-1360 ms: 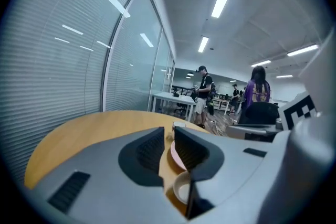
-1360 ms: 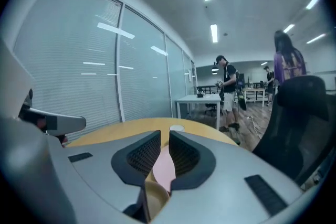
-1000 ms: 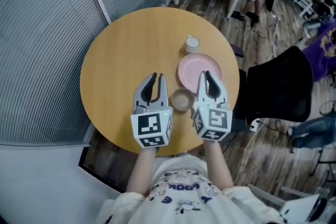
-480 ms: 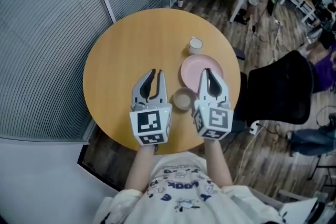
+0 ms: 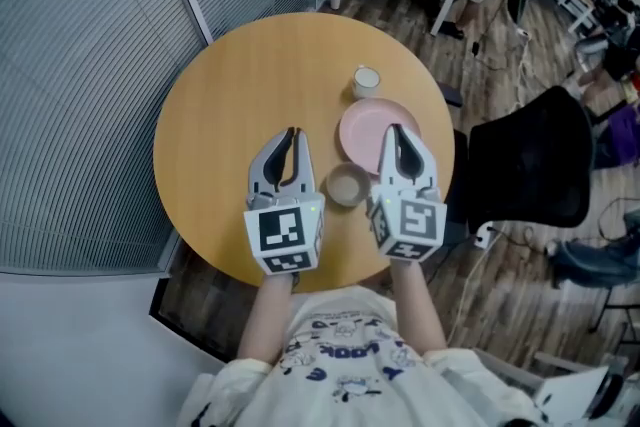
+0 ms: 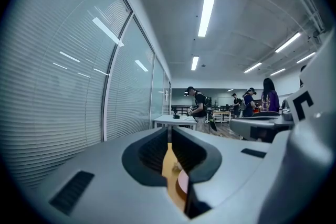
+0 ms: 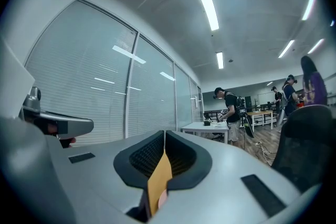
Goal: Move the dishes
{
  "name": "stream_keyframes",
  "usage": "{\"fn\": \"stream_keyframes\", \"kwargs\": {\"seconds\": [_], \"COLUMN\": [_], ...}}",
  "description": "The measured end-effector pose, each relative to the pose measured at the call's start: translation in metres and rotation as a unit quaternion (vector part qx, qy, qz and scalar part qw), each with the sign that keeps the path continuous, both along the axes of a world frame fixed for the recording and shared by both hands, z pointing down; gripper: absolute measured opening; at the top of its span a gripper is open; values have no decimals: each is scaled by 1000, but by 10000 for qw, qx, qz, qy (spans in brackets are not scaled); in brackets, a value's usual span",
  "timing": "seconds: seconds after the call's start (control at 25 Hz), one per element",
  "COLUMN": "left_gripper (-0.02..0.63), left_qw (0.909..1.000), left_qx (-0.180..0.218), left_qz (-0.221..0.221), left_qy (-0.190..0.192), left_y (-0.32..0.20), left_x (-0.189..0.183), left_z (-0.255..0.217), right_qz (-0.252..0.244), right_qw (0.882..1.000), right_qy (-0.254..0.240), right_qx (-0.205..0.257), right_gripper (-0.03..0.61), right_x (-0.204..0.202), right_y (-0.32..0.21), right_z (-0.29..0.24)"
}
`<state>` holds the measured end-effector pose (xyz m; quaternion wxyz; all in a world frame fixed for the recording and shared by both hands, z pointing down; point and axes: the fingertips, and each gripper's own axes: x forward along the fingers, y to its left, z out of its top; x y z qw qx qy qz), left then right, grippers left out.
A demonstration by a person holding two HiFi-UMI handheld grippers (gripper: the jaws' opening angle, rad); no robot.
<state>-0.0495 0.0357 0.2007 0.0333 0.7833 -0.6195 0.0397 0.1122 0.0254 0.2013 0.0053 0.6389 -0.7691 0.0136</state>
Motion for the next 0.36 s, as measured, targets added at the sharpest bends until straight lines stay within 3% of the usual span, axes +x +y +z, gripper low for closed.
{"fn": "stream_keyframes", "kwargs": {"seconds": [0.36], "left_gripper": [23], "left_qw": [10000], "left_qx": [26], "left_qz": [17], "left_qy": [-5], "left_y": [-8], "left_x": [-4], "left_z": [-5], "right_qz": [26], "right_qw": [9999], "right_qy": [-77], "right_qx": [92], "right_gripper": [8], "right_x": [-4], "right_y": [-7], "right_z": [-8]}}
